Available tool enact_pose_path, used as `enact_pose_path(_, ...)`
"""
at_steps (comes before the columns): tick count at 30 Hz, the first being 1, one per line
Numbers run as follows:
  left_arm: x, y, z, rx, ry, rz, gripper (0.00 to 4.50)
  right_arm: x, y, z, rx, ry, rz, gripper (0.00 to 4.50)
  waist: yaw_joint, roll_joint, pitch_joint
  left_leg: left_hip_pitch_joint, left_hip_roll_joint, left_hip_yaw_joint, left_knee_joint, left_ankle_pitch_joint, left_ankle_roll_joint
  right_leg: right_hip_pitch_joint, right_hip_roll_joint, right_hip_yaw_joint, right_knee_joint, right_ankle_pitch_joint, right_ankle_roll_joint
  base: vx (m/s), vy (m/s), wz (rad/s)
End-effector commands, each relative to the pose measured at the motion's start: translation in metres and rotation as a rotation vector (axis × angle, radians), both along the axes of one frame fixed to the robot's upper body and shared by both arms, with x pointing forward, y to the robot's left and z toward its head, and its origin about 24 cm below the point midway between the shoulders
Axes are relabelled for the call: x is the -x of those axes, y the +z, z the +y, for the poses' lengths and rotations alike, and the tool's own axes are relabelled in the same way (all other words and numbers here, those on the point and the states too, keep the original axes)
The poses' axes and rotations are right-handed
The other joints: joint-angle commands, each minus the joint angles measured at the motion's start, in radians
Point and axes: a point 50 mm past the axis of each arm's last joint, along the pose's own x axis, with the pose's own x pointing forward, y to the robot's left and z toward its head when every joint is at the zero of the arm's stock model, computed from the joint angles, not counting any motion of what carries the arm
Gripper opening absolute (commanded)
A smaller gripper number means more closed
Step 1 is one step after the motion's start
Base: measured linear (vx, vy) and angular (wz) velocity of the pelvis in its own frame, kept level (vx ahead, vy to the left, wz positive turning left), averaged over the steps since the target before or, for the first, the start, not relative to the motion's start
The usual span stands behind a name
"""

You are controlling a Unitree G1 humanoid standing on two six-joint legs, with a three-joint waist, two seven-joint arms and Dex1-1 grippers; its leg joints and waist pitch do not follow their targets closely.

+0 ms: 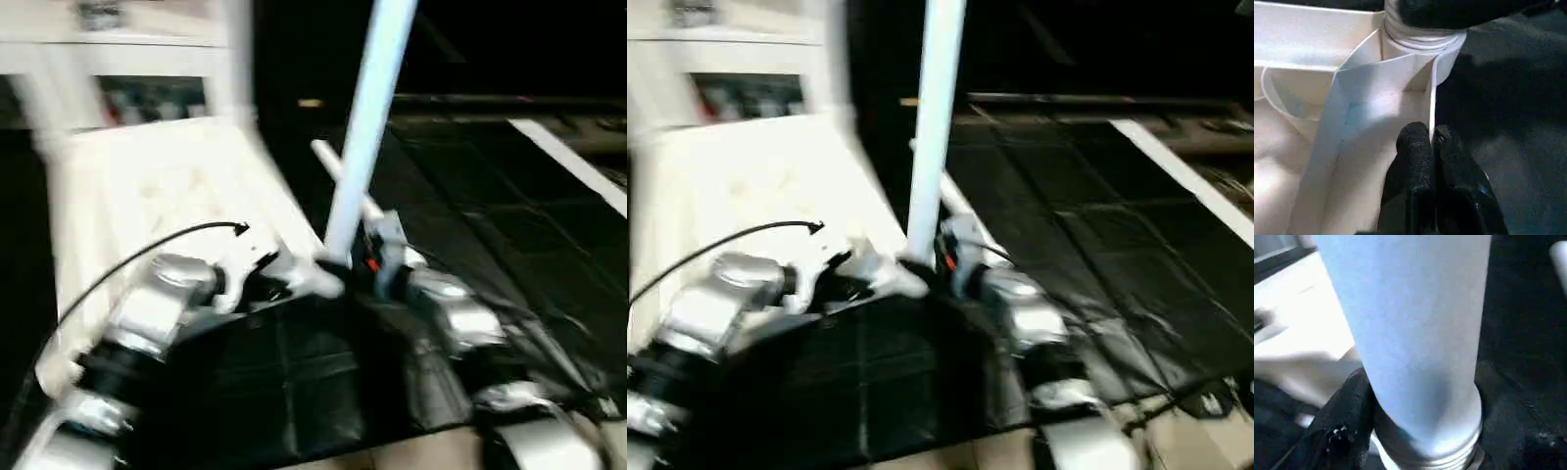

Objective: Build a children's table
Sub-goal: Rotate leg to tighten

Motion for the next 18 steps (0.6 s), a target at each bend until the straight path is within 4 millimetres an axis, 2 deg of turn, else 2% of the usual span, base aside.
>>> enact_pose_path(1,0.0,0.027,-0.036,0.098,-0.075,-0.114,0.0,0.012,-0.021,0.031,0.02,0.012,0.145,2.65,0.009,0.015,-0.066,0.0,0.027,-0.013,-0.067,-0.237,-0.01,0.047,-0.096,0.064,-0.096,-0.381,-0.13,0.0,0.0,0.0)
enact_pose_path(3,0.0,0.026,-0.044,0.09,-0.07,-0.12,0.0,0.011,-0.02,0.036,0.011,-0.016,0.157,2.65,0.008,0.018,-0.065,0.003,0.028,-0.013,-0.068,-0.243,-0.009,0.044,-0.094,0.064,-0.096,-0.37,-0.128,0.0,0.0,0.0)
enact_pose_path(4,-0.001,0.026,-0.046,0.086,-0.07,-0.122,0.0,0.01,-0.018,0.038,0.002,-0.015,0.151,2.99,0.008,0.02,-0.066,0.004,0.029,-0.014,-0.068,-0.248,-0.008,0.044,-0.093,0.064,-0.094,-0.357,-0.128,0.0,0.0,0.0)
enact_pose_path(5,-0.001,0.026,-0.046,0.086,-0.07,-0.122,0.0,0.01,-0.018,0.038,0.002,-0.015,0.151,2.99,0.007,0.02,-0.066,0.004,0.029,-0.014,-0.069,-0.248,-0.007,0.044,-0.092,0.064,-0.094,-0.346,-0.13,0.0,0.0,0.0)
enact_pose_path(8,-0.002,0.028,-0.045,0.065,-0.043,-0.129,0.0,0.009,-0.016,0.038,-0.007,-0.042,0.153,3.37,0.008,0.021,-0.068,0.003,0.032,-0.013,-0.07,-0.24,-0.006,0.046,-0.092,0.068,-0.084,-0.271,-0.149,0.0,0.0,0.0)
enact_pose_path(13,-0.005,0.028,-0.032,0.024,-0.048,-0.146,0.0,0.006,-0.013,0.026,0.021,-0.025,0.086,3.76,0.012,0.022,-0.07,0.0,0.029,-0.011,-0.068,-0.23,-0.002,0.049,-0.092,0.068,-0.083,-0.243,-0.155,0.0,0.0,0.0)
enact_pose_path(15,-0.004,0.026,-0.028,0.008,-0.065,-0.141,0.0,0.006,-0.011,0.02,0.033,-0.002,0.056,4.06,0.014,0.022,-0.071,-0.001,0.029,-0.011,-0.068,-0.215,0.001,0.05,-0.092,0.069,-0.081,-0.223,-0.159,0.0,0.0,0.0)
enact_pose_path(16,-0.004,0.025,-0.026,0.0,-0.073,-0.142,0.0,0.006,-0.011,0.017,0.037,0.015,0.044,4.12,0.016,0.019,-0.071,-0.001,0.029,-0.008,-0.067,-0.207,0.008,0.05,-0.091,0.069,-0.08,-0.213,-0.159,0.0,0.0,0.0)
enact_pose_path(18,-0.003,0.021,-0.02,-0.019,-0.091,-0.128,0.0,0.007,-0.008,0.007,0.022,0.062,0.023,4.17,0.02,0.021,-0.071,-0.002,0.029,-0.009,-0.067,-0.197,0.015,0.051,-0.091,0.069,-0.08,-0.207,-0.158,0.0,0.0,0.0)
